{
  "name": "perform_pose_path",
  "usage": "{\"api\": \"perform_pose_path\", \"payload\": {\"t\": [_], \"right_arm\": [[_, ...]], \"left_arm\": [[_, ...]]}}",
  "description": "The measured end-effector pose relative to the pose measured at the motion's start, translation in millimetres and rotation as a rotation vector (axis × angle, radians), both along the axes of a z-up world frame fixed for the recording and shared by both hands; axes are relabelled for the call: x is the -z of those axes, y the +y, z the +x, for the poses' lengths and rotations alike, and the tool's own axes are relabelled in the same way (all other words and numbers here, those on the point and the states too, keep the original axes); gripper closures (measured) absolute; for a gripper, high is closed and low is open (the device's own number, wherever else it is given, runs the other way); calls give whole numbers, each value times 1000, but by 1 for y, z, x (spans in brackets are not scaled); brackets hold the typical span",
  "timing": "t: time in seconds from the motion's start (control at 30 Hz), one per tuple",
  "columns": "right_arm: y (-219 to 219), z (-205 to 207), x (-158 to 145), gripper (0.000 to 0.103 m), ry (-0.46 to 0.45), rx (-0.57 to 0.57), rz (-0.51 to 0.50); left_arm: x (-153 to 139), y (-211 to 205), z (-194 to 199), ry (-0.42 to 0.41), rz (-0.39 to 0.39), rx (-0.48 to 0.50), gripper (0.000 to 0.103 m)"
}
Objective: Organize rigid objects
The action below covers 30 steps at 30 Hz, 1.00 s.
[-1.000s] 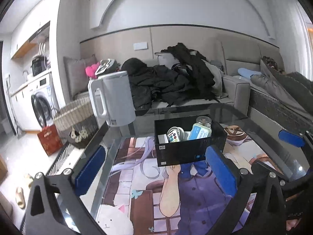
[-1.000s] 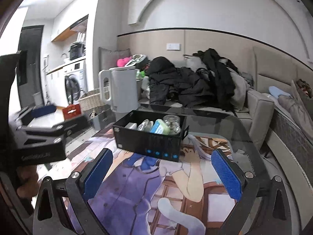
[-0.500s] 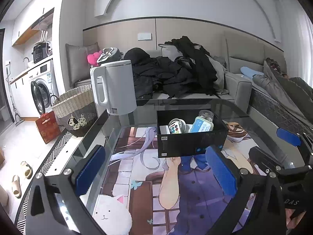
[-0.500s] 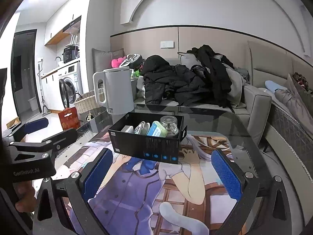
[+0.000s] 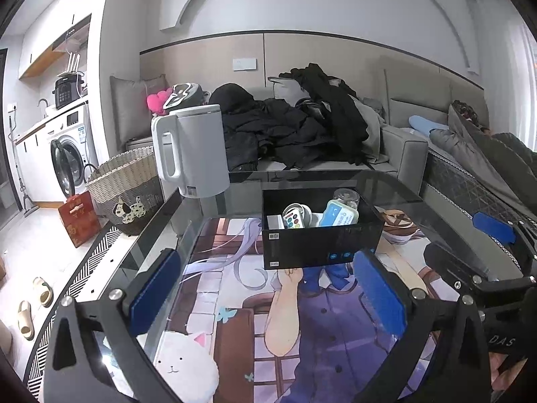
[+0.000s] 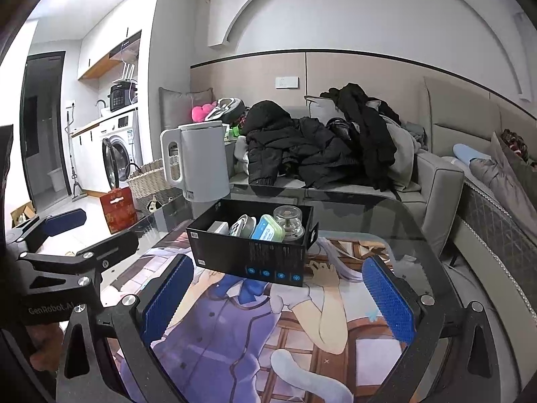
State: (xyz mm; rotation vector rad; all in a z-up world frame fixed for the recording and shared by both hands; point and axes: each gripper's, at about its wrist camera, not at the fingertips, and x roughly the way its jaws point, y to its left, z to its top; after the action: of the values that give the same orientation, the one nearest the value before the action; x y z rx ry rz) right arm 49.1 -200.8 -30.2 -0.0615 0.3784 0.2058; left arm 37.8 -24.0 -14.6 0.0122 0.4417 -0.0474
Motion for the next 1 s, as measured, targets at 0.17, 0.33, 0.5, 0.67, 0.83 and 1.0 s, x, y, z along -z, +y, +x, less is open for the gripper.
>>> {"api": "perform_pose_path", "payload": {"t": [0.17, 0.33, 0.5, 0.67, 0.83, 1.0], "right_arm": [[-1, -2, 1, 1, 7, 0, 12], [1, -5, 1, 1, 1, 0, 8], [0, -6, -2, 1, -13, 7, 11], [0, -4, -1, 1, -4, 11, 11], [-1, -4, -1, 1, -7, 10, 13], [-1, -2, 1, 1, 0, 7, 14]], "left_arm": [[-1, -1, -3, -1, -5, 4, 0], [-2, -1, -4, -1, -1, 5, 0], [-3, 0, -4, -12, 1, -3, 0], [-3, -1, -3, -7, -7, -5, 0], [-3, -1, -3, -3, -10, -4, 0], [-3, -2, -5, 0, -9, 1, 0]]}}
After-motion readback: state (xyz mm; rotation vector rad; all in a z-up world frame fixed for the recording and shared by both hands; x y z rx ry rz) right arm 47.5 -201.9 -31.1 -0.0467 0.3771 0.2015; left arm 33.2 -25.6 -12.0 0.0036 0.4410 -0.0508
